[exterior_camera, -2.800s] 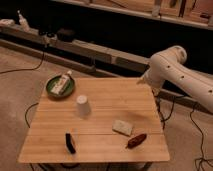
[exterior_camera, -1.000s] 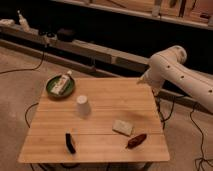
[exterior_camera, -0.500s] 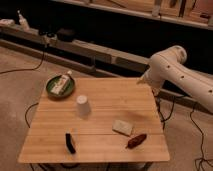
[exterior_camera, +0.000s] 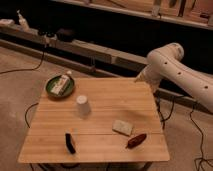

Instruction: Place the ceramic cup over the eraser

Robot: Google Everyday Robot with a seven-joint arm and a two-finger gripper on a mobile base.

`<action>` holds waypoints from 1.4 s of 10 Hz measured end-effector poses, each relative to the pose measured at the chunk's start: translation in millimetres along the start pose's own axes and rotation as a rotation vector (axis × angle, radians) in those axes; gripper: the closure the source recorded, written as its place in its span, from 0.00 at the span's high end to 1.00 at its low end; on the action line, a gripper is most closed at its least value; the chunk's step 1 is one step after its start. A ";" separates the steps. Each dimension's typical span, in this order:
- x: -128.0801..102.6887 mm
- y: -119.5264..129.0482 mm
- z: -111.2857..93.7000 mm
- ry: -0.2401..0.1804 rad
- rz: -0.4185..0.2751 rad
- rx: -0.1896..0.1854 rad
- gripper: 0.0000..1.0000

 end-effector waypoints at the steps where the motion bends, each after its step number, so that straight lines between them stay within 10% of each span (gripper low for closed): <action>1: -1.4 -25.1 0.4 -0.033 -0.051 0.037 0.65; 5: -24.0 -150.6 13.9 -0.238 -0.292 0.170 0.65; 9: -78.2 -204.6 69.1 -0.340 -0.486 0.069 0.65; 14: -84.0 -205.2 76.9 -0.343 -0.506 0.046 0.65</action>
